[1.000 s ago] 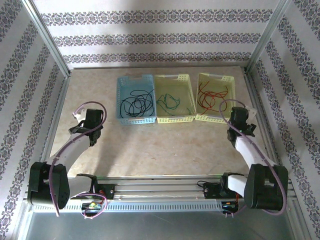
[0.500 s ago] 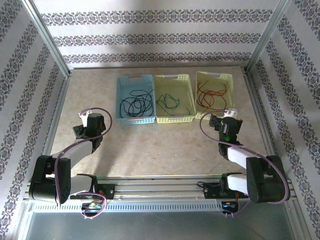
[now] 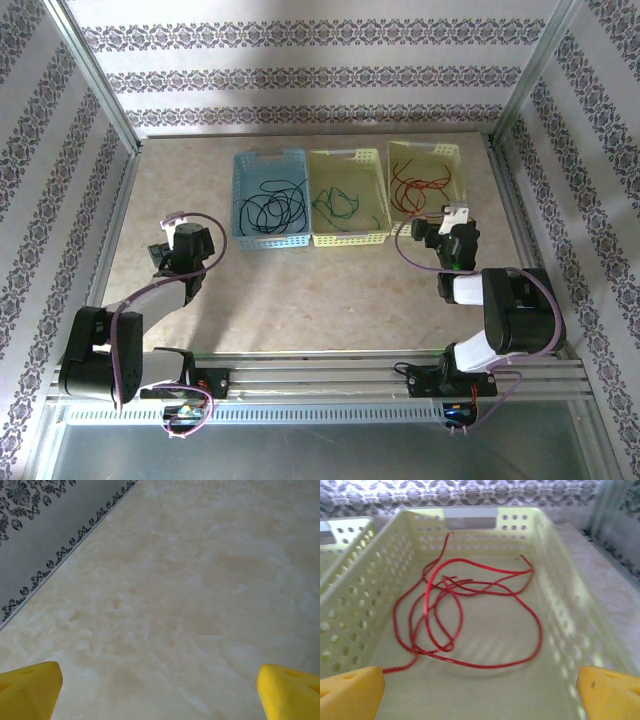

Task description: Untangle the cables

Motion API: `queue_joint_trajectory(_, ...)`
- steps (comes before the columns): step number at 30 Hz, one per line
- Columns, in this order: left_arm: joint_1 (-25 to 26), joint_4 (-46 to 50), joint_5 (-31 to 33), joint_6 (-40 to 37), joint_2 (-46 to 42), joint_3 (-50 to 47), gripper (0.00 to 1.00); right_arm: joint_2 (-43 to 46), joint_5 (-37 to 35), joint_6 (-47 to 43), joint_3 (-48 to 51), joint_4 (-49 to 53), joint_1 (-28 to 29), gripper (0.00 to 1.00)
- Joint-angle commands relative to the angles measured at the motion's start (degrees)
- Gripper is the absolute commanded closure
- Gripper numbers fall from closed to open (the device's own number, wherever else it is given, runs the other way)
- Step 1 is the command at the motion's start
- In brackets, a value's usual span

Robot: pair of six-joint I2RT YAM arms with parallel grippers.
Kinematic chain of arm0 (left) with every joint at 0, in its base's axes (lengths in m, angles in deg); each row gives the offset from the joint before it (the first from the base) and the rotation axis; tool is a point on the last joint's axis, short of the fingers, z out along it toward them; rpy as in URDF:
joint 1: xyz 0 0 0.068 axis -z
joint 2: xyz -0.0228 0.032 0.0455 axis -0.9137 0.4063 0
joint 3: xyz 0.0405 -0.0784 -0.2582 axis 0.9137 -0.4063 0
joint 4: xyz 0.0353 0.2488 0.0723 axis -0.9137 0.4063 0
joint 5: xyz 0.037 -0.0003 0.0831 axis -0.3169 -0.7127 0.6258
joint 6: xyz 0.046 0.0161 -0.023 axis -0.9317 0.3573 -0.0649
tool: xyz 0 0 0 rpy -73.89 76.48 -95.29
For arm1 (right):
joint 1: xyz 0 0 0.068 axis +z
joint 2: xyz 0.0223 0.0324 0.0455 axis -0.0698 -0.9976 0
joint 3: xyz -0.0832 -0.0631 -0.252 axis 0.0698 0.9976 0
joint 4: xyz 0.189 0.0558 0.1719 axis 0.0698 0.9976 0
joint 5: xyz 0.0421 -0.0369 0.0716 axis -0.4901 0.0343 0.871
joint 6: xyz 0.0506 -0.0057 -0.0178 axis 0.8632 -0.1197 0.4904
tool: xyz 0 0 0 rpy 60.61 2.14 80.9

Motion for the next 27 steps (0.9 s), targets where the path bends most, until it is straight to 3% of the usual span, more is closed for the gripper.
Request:
queue_joint_trajectory(1, -0.4, -3.2, -1.0, -1.9, 1.2, 0.6, 0.01, -0.2, 3.9, -2.6, 0.1, -1.7, 1.8, 0.02)
queue_joint_trajectory(7, -0.2, -9.3, -2.4, -6.5, 5.7, 2.1, 0.01, -0.5, 6.7, -2.6, -0.9, 1.1, 1.2, 0.02)
queue_joint_trajectory(12, -0.3, -13.0, -7.4, -9.8, 11.0, 5.0, 0.01, -0.5, 6.9, -2.6, -1.0, 1.2, 1.0, 0.02)
queue_joint_trajectory(21, -0.2, -14.8, -13.2, -13.2, 15.8, 8.4, 0.01, -0.6, 8.2, -2.0, -1.2, 1.4, 0.2, 0.02)
queue_joint_trajectory(23, 0.1, -26.0, -13.7, -15.1, 17.6, 4.0, 0.01, -0.6, 8.3, -1.9, -1.2, 1.4, 0.2, 0.02)
queue_joint_trajectory(24, 0.1, -21.7, -14.2, -13.5, 15.4, 4.0, 0.01, -0.6, 8.5, -1.9, -1.2, 1.4, 0.2, 0.02)
queue_joint_trajectory(26, 0.1, -36.2, -14.1, -14.4, 16.0, -2.3, 0.01, -0.6, 8.6, -1.8, -1.2, 1.3, 0.0, 0.02)
queue_joint_trajectory(27, -0.2, -38.6, -15.3, -13.8, 14.9, -4.8, 0.01, -0.6, 8.7, -1.9, -1.2, 1.4, 0.0, 0.02)
